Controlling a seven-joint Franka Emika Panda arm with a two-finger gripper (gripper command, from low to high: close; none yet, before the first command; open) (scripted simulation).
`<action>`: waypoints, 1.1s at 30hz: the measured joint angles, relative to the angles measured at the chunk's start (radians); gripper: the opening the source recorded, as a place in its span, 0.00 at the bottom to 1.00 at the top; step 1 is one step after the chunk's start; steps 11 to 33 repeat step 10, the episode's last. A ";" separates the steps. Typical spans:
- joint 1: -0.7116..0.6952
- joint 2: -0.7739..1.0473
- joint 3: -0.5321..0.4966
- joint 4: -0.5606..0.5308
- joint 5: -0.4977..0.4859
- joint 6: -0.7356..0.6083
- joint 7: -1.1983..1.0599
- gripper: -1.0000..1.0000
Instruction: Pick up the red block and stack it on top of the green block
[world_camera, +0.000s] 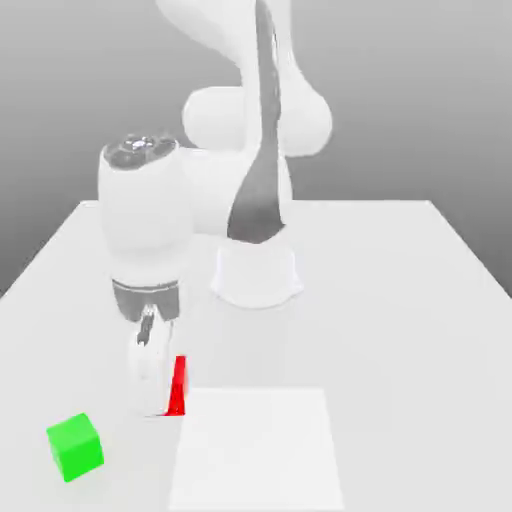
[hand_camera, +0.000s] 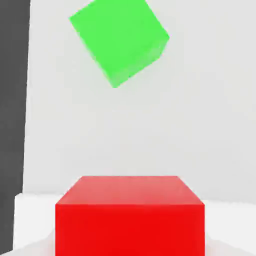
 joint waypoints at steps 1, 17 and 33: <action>-0.026 0.010 -0.021 0.036 0.006 -0.024 0.028 0.00; -0.056 0.180 -0.020 0.081 0.046 0.101 0.033 1.00; -0.056 0.180 -0.020 0.081 0.046 0.101 0.033 1.00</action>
